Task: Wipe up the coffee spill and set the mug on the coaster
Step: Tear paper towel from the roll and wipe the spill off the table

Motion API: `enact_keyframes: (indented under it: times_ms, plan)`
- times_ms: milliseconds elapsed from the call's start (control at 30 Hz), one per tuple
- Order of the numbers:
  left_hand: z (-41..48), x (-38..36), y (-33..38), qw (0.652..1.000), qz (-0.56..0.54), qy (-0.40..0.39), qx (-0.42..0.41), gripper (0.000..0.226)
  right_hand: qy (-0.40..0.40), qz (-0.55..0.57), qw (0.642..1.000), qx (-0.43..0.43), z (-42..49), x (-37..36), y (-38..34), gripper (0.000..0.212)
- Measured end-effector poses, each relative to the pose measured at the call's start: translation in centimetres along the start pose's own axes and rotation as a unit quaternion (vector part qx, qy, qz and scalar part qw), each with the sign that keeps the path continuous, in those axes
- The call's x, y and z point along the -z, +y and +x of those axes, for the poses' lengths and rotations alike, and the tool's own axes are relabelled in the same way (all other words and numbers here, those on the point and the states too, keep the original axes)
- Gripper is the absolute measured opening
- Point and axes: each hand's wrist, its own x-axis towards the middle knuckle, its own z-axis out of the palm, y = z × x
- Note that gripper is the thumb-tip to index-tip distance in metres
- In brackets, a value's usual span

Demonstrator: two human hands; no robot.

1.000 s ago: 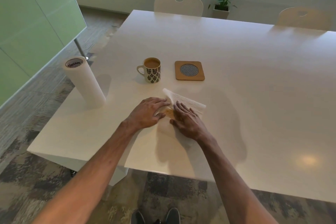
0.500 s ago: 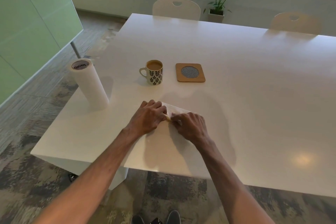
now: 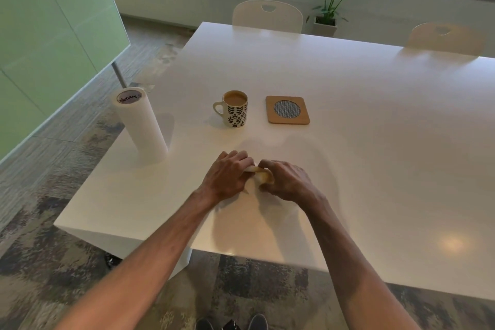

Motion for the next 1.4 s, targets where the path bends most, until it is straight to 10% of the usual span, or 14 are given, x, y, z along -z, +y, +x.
enact_keyframes:
  times_ms: [400,633,867,1400]
  plan:
    - [1.8,0.4,-2.9,0.97,-0.109,0.128,0.176,0.029,0.285,0.023,0.948,-0.139,0.2,2.5,3.7,0.044]
    - [0.1,0.1,-5.1,0.958,-0.099,0.159,0.217,0.025,-0.04,0.098,0.994,-0.031,-0.3,-1.6,1.2,0.076]
    - [-1.0,-0.4,-5.9,0.959,-0.094,0.148,0.222,0.027,0.016,0.049,0.997,0.057,0.6,-3.3,1.8,0.058]
    - [-1.0,-1.2,-6.4,0.967,-0.134,0.09,0.199,0.035,0.064,0.022,0.996,-0.058,3.1,-6.8,-1.1,0.061]
